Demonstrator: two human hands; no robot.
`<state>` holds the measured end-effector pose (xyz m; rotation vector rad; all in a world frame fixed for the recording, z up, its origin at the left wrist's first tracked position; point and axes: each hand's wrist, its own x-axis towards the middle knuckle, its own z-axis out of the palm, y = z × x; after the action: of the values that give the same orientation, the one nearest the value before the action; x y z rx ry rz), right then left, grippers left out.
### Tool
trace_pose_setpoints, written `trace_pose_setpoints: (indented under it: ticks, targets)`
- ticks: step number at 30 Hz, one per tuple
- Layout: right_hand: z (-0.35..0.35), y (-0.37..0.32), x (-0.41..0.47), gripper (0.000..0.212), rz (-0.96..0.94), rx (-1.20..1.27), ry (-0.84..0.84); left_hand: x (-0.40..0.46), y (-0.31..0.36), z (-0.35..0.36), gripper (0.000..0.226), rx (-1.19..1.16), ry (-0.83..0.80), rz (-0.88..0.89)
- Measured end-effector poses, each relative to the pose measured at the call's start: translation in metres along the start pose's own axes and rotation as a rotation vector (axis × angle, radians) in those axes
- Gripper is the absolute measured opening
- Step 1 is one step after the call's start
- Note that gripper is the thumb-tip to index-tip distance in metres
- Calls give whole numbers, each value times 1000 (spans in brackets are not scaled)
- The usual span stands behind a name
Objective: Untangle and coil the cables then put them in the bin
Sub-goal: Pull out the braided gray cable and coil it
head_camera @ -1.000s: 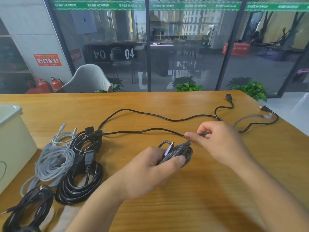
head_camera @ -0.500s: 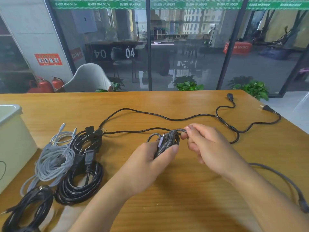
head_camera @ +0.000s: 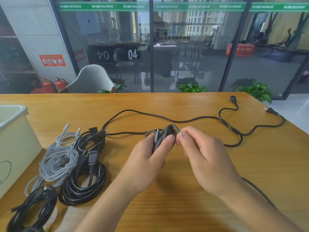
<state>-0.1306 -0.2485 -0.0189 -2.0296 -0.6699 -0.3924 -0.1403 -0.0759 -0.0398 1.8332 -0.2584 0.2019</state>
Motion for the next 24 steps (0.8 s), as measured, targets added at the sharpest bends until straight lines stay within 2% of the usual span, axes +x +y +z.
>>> trace_pose_setpoints:
  ticks: [6, 9, 12, 16, 18, 24]
  targets:
    - [15, -3, -6, 23, -99, -120, -41, 0, 1, 2, 55, -89, 67, -3]
    - [23, -7, -10, 17, -128, -113, -126, 0, 6, 1, 62, -158, 106, -29]
    - [28, -9, -13, 28, -106, -109, -214, 0, 7, -3, 67, -208, 142, -73]
    - [34, -11, -17, 17, -101, -57, -328, -1, 10, -7, 53, -288, 189, -142]
    - [38, -15, -21, 19, -85, -29, -407, 1, 9, -10, 53, -323, 215, -161]
    - [44, -17, -24, 27, 140, 164, -706, 4, 5, -23, 37, -391, 225, -172]
